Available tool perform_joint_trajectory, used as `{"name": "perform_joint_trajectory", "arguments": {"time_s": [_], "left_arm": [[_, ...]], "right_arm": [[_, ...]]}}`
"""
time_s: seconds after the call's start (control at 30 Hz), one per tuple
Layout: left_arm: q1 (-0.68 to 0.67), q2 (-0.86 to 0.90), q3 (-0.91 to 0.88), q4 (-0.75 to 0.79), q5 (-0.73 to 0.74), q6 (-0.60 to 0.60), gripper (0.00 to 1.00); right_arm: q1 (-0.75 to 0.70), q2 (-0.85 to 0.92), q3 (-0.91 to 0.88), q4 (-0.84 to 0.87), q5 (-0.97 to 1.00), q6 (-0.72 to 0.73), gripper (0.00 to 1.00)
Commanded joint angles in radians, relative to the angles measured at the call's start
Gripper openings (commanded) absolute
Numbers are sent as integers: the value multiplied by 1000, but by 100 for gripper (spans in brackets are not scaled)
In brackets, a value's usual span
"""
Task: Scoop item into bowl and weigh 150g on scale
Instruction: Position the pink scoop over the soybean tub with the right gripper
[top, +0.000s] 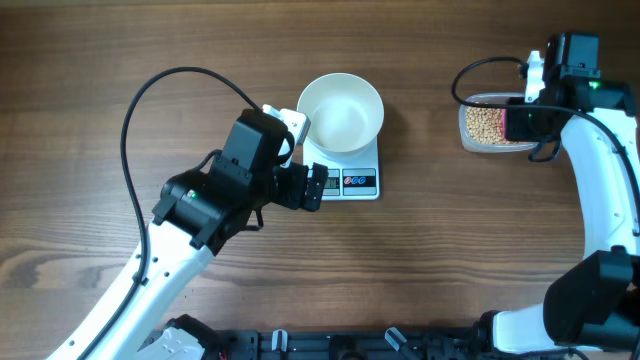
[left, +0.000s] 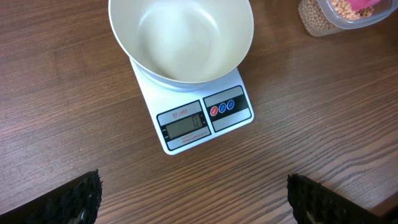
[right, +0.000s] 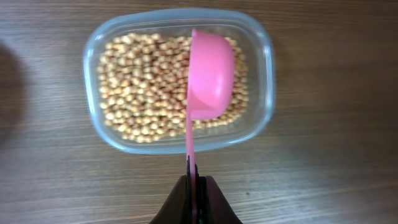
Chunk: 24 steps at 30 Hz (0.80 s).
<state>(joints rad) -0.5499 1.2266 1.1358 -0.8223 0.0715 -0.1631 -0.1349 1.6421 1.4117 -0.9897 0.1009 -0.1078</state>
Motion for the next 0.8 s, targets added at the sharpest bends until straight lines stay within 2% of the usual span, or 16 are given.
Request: {"name": "perform_joint_trajectory", "arguments": {"time_s": [0.0,0.4,0.77], "left_arm": [[-3,-7,-5,2,-17,-10,100],[-3,-7,-5,2,-17,-10,100],[-3,-7,-5,2,-17,-10,100]], "right_arm": [[-3,32,-7,2,-121,-51,4],[-3,80,-13,-18,-161,-47,4],[-3,80,-13,-55,-290,-41,4]]}}
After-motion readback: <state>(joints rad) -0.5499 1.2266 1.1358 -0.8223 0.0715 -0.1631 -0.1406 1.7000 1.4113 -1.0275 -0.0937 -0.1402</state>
